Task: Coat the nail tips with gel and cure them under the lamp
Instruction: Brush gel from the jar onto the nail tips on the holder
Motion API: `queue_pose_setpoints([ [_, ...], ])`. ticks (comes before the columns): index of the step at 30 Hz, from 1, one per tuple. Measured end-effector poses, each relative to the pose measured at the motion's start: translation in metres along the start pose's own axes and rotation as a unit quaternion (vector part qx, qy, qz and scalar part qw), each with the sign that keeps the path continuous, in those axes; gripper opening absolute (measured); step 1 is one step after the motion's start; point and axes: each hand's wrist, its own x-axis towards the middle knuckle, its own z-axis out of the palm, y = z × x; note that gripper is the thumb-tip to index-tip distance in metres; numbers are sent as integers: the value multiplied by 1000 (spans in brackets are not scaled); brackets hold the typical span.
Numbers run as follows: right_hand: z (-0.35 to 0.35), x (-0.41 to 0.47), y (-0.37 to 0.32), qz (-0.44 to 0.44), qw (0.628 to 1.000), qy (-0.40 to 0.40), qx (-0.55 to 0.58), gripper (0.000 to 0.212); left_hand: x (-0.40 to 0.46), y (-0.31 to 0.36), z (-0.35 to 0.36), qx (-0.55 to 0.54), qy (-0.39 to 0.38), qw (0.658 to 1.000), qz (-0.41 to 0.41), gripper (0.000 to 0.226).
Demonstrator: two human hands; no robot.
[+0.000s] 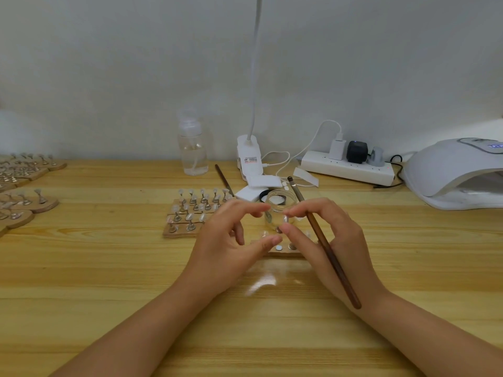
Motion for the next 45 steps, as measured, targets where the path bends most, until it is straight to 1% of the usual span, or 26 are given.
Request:
queue_pose_setpoints([
  [4, -4, 3, 6, 5, 999, -18, -49, 17, -2, -3, 2, 63, -49, 997, 0, 54],
  [6, -5, 3, 9, 9, 997, -35, -71, 15, -3, -5, 2, 79, -74, 994, -9, 57],
  [9, -7, 3, 15, 20, 993, -63, -95, 16, -3, -7, 3, 78, -102, 991, -38, 52],
  [12, -7, 2, 16, 19, 992, -75, -102, 17, -3, -9, 3, 65, -105, 991, -58, 50],
  [17, -3, 2, 13, -12, 990, -79, -118, 16, -4, -10, 3, 76, -100, 990, -71, 45],
  [22, -1, 2, 16, -19, 989, -87, -119, 16, -4, -10, 3, 70, -110, 988, -79, 43],
  [25, -1, 2, 14, -33, 989, -82, -120, 23, -3, -10, 2, 46, -111, 989, -86, 44],
  [27, -2, 2, 12, -40, 991, -65, -111, 29, -2, -9, 2, 27, -105, 989, -97, 42],
  [30, -5, 2, 8, -60, 995, -16, -81, 25, 0, -7, 2, -4, -86, 990, -109, 40],
  [32, -7, 0, 6, -80, 995, 20, -51, 37, 0, -5, 2, -36, -76, 990, -114, 35],
  [34, -6, -2, 3, -87, 996, 31, 1, 48, 1, -3, 0, -59, -72, 989, -114, 28],
  [36, -5, -4, 2, -72, 996, 25, 51, 48, 1, -2, 0, -65, -67, 989, -117, 23],
  [39, -5, -5, 3, -42, 996, 21, 79, 50, 1, 0, -1, -78, -58, 988, -119, 21],
  [41, -5, -5, 3, -31, 995, 21, 93, 43, 2, 0, -1, -80, -56, 989, -110, 21],
  [43, -4, -4, 3, -40, 995, 25, 84, 36, 2, 0, -2, -81, -62, 989, -109, 19],
  [45, -2, -3, 2, -52, 996, 30, 61, 38, 2, -1, -1, -77, -63, 989, -112, 17],
])
